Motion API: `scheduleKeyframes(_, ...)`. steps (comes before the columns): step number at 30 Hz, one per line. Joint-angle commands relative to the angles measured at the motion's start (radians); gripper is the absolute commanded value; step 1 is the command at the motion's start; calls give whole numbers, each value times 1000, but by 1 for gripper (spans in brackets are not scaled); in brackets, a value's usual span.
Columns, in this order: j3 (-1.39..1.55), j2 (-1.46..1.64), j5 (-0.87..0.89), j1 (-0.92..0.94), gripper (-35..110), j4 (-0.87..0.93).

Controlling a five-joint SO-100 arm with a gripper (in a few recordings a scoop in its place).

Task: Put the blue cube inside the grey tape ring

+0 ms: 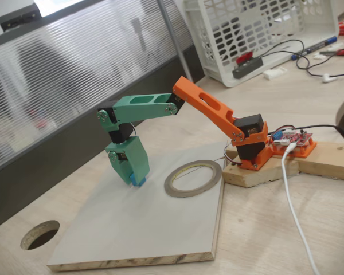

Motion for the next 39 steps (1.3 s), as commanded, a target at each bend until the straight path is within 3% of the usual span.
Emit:
scheduleKeyframes(1,-3,64,6,9,10,-5)
scheduleKeyframes(20,15,265,3,9,10,9)
scheduleKeyframes(39,781,775,6,-3,10,-3)
